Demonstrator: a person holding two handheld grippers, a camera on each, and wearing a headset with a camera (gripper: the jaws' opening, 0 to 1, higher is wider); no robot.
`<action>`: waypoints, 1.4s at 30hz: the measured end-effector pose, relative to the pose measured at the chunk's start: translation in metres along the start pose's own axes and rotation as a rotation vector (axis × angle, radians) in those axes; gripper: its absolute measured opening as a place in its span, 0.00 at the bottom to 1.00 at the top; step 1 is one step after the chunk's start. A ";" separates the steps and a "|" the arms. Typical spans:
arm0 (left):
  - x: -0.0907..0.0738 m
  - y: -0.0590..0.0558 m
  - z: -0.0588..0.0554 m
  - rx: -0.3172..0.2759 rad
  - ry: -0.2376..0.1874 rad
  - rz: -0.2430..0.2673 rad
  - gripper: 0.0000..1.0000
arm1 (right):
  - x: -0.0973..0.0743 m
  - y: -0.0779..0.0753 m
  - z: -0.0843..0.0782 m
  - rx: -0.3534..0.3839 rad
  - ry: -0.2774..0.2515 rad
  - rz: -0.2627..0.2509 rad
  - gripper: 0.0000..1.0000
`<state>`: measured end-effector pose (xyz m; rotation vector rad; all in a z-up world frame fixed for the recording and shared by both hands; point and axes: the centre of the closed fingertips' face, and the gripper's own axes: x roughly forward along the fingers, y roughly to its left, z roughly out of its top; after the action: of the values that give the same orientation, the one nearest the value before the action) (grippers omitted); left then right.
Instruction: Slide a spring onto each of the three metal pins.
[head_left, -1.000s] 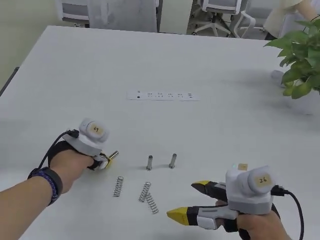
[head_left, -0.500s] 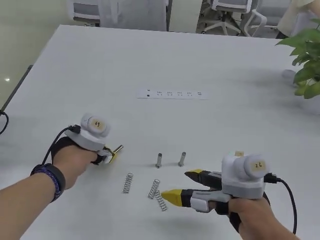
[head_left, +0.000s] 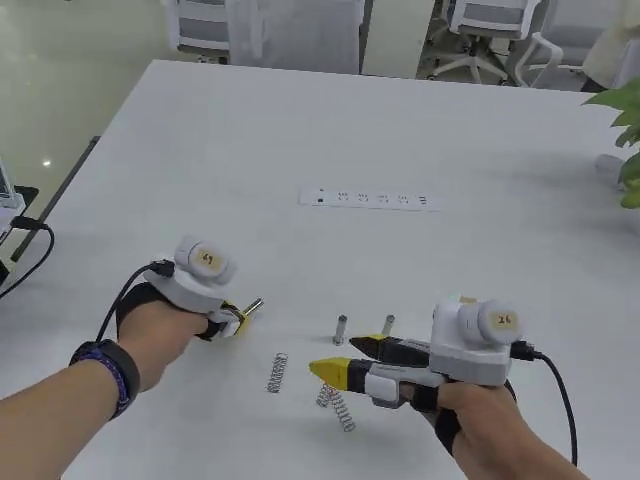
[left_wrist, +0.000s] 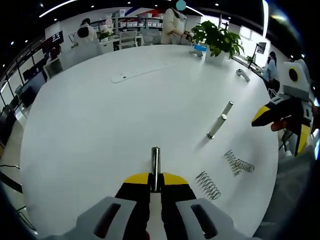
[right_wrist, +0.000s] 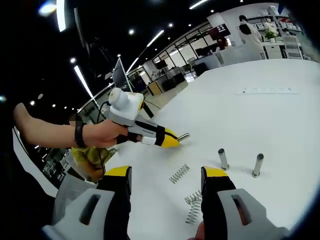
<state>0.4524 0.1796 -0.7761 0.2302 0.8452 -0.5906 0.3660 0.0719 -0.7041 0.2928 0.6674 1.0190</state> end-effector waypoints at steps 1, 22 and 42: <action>-0.001 -0.001 0.000 0.002 -0.003 0.000 0.00 | 0.004 0.001 0.001 0.001 0.001 0.006 0.54; -0.020 -0.027 0.009 0.035 -0.057 -0.016 0.00 | 0.051 -0.011 0.008 0.093 -0.010 0.010 0.44; -0.033 -0.053 0.011 0.079 -0.097 -0.029 0.00 | 0.073 -0.018 0.013 0.210 -0.024 0.011 0.34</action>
<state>0.4126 0.1448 -0.7420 0.2596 0.7337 -0.6581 0.4122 0.1267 -0.7311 0.4917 0.7537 0.9552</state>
